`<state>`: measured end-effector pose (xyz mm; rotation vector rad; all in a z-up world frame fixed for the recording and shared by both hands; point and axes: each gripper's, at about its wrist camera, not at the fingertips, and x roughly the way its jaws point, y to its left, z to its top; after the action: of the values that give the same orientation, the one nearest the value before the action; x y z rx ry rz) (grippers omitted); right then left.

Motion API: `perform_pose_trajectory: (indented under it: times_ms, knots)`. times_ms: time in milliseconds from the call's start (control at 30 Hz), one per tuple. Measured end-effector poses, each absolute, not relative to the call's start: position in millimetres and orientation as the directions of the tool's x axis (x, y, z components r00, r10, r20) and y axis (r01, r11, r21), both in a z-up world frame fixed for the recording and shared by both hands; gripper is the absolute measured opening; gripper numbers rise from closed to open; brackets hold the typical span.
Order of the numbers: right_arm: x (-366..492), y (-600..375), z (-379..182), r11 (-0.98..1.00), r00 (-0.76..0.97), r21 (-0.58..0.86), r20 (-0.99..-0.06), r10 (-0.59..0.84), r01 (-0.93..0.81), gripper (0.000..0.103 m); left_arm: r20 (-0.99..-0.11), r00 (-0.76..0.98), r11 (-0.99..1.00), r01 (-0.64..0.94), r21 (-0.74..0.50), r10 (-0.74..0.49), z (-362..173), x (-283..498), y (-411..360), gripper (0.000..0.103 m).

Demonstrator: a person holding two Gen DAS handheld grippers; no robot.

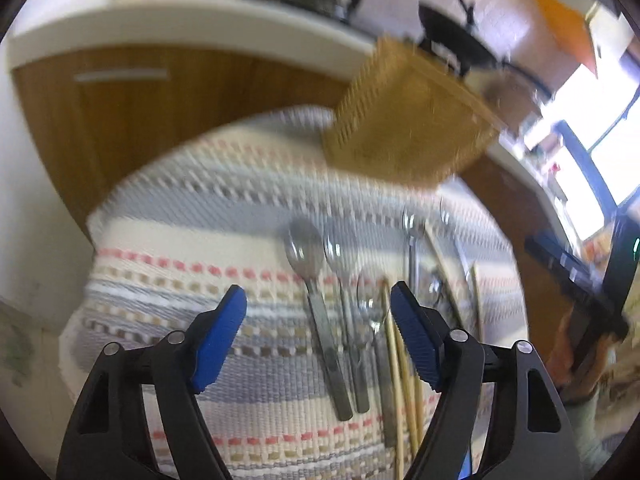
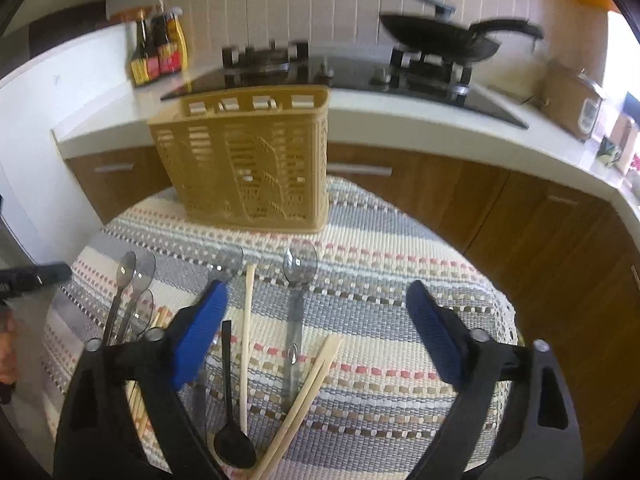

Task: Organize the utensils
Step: 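Lower the left tool and close it on a clear spoon while the right tool grasps another clear spoon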

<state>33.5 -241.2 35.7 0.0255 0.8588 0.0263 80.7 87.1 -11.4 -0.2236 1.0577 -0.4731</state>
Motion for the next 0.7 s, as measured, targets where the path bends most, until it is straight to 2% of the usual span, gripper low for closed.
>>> perform_pose_trajectory:
  times_ms: [67,233,433,500,567,633,700]
  knots:
    - [46,-244,32,0.998,0.61,0.052,-0.79,0.058,-0.027,0.072,-0.825,0.361,0.894,0.284,-0.347,-0.435,-24,85,73,0.06]
    - [75,-254,13,0.991,0.494,0.131,-0.859,0.131,-0.036,0.054,-0.887,0.327,0.928,0.288,-0.236,-0.327,-42,96,52,0.044]
    - [107,-252,-20,0.98,0.357,0.189,-0.913,0.196,-0.056,0.051,-0.903,0.35,0.938,0.318,-0.136,-0.25,-48,101,39,0.042]
    - [115,-248,-32,0.984,0.316,0.171,-0.932,0.18,-0.056,0.051,-0.906,0.371,0.943,0.323,-0.079,-0.203,-48,102,33,0.033]
    - [119,-243,-40,0.986,0.299,0.154,-0.94,0.167,-0.065,0.046,-0.905,0.395,0.946,0.323,-0.024,-0.158,-50,106,25,0.016]
    - [122,-239,-44,0.986,0.289,0.151,-0.943,0.165,-0.07,0.043,-0.903,0.4,0.947,0.319,-0.024,-0.158,-49,110,30,0.011]
    - [126,-234,-44,0.99,0.304,0.122,-0.943,0.139,-0.074,0.043,-0.9,0.401,0.947,0.32,-0.039,-0.172,-43,115,37,0.01]
